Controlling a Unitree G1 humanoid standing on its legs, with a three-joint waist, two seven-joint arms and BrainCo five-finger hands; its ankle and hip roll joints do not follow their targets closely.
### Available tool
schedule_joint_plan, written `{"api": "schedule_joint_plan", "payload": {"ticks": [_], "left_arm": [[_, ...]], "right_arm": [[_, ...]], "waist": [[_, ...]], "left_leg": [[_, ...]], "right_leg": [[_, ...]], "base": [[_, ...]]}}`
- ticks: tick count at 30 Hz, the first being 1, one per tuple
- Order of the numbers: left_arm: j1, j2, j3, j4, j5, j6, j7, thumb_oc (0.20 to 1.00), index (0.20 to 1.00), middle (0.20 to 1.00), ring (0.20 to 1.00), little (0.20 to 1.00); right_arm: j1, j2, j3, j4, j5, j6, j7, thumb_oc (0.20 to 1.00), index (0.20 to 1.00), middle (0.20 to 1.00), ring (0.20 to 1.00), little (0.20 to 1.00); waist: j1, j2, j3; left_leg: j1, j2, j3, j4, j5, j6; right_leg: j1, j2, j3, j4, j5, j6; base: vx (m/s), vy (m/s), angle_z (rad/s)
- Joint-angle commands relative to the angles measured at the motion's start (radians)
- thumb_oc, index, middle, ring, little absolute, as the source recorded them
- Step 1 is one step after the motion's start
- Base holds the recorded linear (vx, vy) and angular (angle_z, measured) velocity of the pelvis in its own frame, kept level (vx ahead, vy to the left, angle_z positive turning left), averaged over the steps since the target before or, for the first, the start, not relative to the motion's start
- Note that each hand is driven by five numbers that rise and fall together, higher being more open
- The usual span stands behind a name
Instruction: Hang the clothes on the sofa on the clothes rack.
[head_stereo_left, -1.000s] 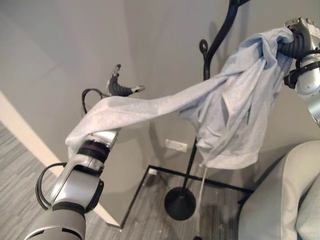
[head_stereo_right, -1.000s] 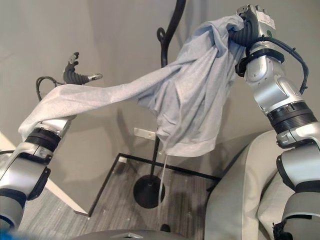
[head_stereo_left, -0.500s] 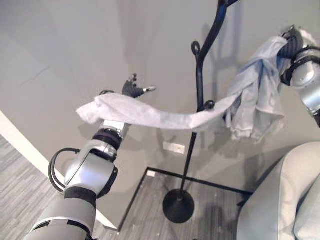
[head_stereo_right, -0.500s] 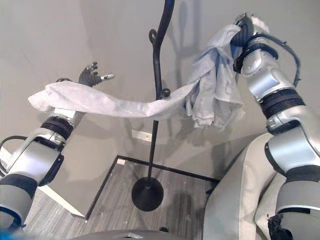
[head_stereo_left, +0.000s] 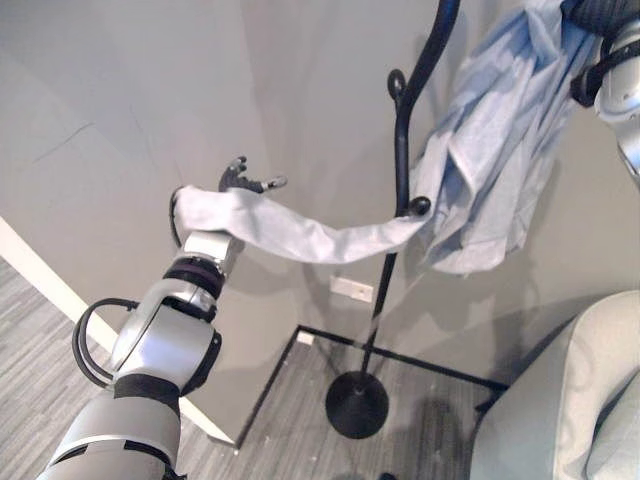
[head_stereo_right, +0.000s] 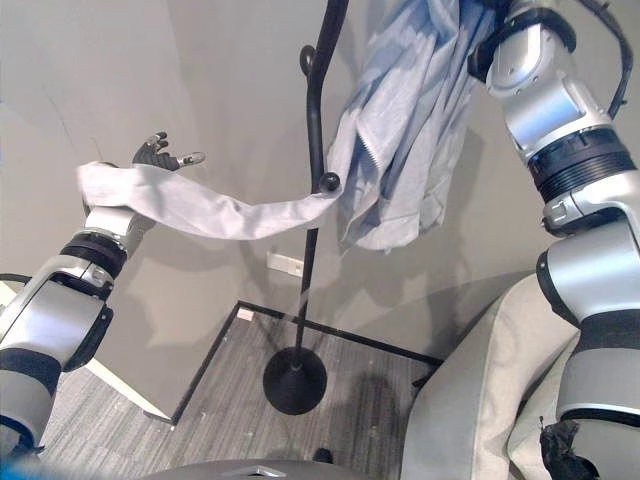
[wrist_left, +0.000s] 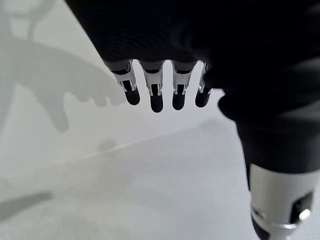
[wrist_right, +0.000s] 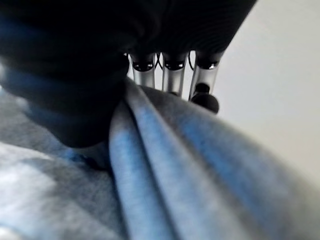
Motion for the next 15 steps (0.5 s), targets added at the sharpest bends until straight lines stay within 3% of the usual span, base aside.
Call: {"api": "schedule_joint_plan", "payload": {"ticks": [1,6,15], "left_arm": [[-0.049,0.092,-0.06,-0.081,0.054,-0.072,0.003,1.0,1.0,1.0,1.0,1.0],[0.066,0.152,-0.028,-0.318,0.045,-0.102,0.008,1.0,1.0,1.0,1.0,1.0],[0.26,0.24,0.058,-0.593,0.069,-0.116,0.008,1.0,1.0,1.0,1.0,1.0]], "right_arm": [[-0.133,-0.064,0.02,-0.013,0.061,-0.071,-0.034,0.2,0.2,0.2,0.2,0.2],[0.001,-0.04,0.003,-0.306,0.101,-0.086,0.053,0.2,0.2,0.2,0.2,0.2],[0.002,-0.077,-0.093,-0.445,0.032,-0.077,-0.009,0.2,0.2,0.2,0.2,0.2]], "waist": [[0.04,-0.061,-0.024],[0.052,-0.077,-0.02],[0.054,-0.079,-0.014]], "left_leg": [[0.083,-0.002,0.059,0.006,-0.08,0.01],[0.086,0.004,0.067,0.006,-0.081,0.01],[0.077,0.009,0.067,0.006,-0.085,0.01]], "right_leg": [[0.051,-0.035,0.027,0.012,-0.161,0.084],[0.061,-0.029,0.022,0.012,-0.165,0.078],[0.059,-0.029,0.021,0.012,-0.163,0.073]], "base": [[-0.01,-0.013,0.06],[0.0,0.0,0.0],[-0.01,0.004,0.01]]}}
